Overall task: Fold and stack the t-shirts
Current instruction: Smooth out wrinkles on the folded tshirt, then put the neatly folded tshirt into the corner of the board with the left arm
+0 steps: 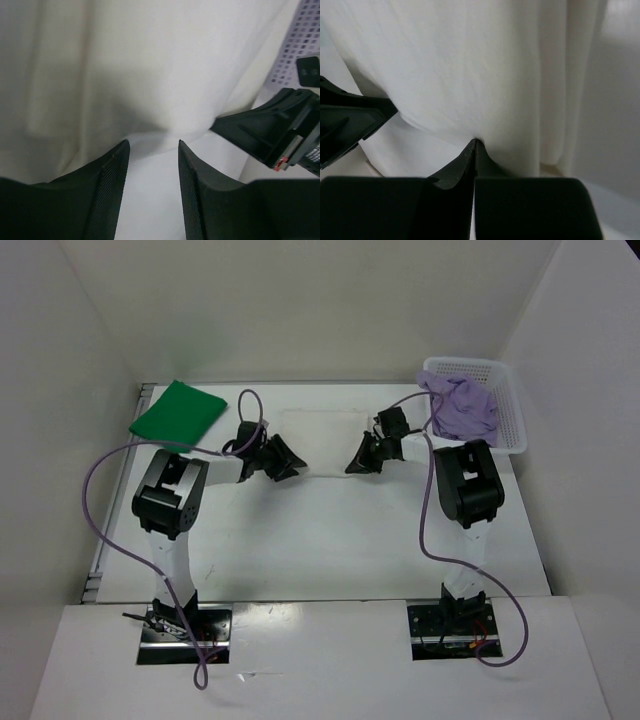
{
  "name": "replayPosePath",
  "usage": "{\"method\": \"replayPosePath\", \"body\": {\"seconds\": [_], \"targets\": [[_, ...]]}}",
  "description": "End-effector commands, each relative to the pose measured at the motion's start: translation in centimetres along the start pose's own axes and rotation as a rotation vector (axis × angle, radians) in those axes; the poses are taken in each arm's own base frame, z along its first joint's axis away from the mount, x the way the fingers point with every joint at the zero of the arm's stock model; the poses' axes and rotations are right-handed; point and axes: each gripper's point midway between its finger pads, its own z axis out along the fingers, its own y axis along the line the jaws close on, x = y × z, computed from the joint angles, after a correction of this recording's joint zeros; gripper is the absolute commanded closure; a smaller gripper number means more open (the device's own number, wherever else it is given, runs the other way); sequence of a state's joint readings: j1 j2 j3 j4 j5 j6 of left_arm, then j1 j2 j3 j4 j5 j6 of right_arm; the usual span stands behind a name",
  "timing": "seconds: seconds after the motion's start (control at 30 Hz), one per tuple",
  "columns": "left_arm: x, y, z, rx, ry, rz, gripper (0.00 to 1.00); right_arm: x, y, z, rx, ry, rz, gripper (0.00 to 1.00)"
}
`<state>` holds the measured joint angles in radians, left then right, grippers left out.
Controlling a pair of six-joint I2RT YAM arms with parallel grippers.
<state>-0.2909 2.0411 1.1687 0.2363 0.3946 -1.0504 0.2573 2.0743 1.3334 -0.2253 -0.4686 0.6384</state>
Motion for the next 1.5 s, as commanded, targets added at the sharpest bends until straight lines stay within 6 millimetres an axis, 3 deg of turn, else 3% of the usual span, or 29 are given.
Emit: {"method": "replayPosePath", "body": {"seconds": [0.0,0.07,0.17,0.2,0.27,0.3,0.43,0.5,0.53,0.57,0.63,0.7,0.73,0.77,0.8,0.83,0.93,1.1,1.23,1.27,1.3,1.4,1.43,1.47], "targets": [[2.2,5.8,-1.9,-0.164,0.015,-0.04,0.48,1.5,-2.4,-1.2,0.083,-0.014,-0.004,1.0],[4.4,7.8,-3.2,-0.211,0.049,-0.064,0.48,2.6,-2.5,-1.7,0.089,0.002,-0.018,1.0],[6.3,8.8,-5.4,-0.228,0.06,-0.082,0.41,4.4,-3.0,-2.8,0.109,0.02,-0.033,1.0],[6.0,7.4,-6.5,-0.198,0.039,-0.067,0.39,4.2,-2.3,-3.5,0.096,0.002,-0.043,1.0],[5.7,6.6,-7.8,-0.2,0.02,-0.025,0.32,4.3,-1.8,-4.4,0.095,0.001,-0.055,0.98],[4.3,4.6,-9.2,-0.163,-0.034,0.007,0.3,4.1,-0.8,-5.4,0.069,-0.007,-0.075,0.96],[0.3,1.1,-11.2,-0.124,-0.153,0.088,0.18,3.2,2.0,-8.8,0.026,-0.066,-0.129,0.83],[-1.7,1.7,-10.6,-0.153,-0.17,0.081,0.16,2.8,3.4,-10.5,0.002,-0.098,-0.148,0.77],[-3.4,0.7,-10.4,-0.139,-0.193,0.106,0.14,2.9,3.6,-10.9,0.001,-0.1,-0.157,0.77],[-3.7,2.4,-8.9,-0.176,-0.17,0.093,0.14,2.9,3.7,-11.5,-0.006,-0.101,-0.153,0.75],[-6.0,3.5,-7.6,-0.199,-0.181,0.105,0.12,2.8,4.1,-12.8,-0.023,-0.121,-0.156,0.74],[-7.3,4.4,-5.2,-0.2,-0.143,0.113,0.11,2.8,4.4,-14.0,-0.031,-0.145,-0.167,0.74],[-6.9,5.9,-3.5,-0.213,-0.097,0.122,0.11,2.8,4.1,-14.4,-0.037,-0.147,-0.167,0.74],[-6.9,5.7,-2.6,-0.19,-0.071,0.134,0.11,2.6,4.3,-15.0,-0.049,-0.158,-0.168,0.74],[-8.4,4.6,-2.0,-0.175,-0.085,0.154,0.11,2.6,3.6,-15.3,-0.039,-0.16,-0.152,0.74],[-8.1,5.9,-0.6,-0.183,-0.055,0.149,0.11,3.0,3.7,-15.8,-0.04,-0.162,-0.154,0.74],[-9.2,6.5,0.8,-0.205,-0.05,0.17,0.14,2.7,3.3,-17.3,-0.053,-0.191,-0.137,0.74],[-7.1,4.2,3.8,-0.18,0.005,0.283,0.15,0.7,2.6,-19.7,-0.044,-0.25,-0.132,0.74],[-3.3,3.0,6.6,-0.119,0.101,0.302,0.2,0.4,3.4,-20.6,-0.07,-0.269,-0.134,0.74],[-3.5,2.2,6.7,-0.092,0.1,0.3,0.22,0.4,3.4,-20.6,-0.07,-0.269,-0.134,0.74],[-2.5,1.8,7.2,-0.081,0.117,0.287,0.34,0.4,3.4,-20.6,-0.071,-0.268,-0.125,0.74],[-2.4,-0.8,7.3,0.001,0.11,0.234,0.62,0.3,3.7,-20.6,-0.083,-0.271,-0.132,0.73],[-3.6,-3.4,6.9,0.059,0.078,0.246,0.78,0.3,3.7,-20.6,-0.083,-0.271,-0.132,0.73],[-4.2,-5.1,6.4,0.089,0.065,0.246,0.85,0.4,3.5,-20.4,-0.083,-0.271,-0.132,0.73]]}}
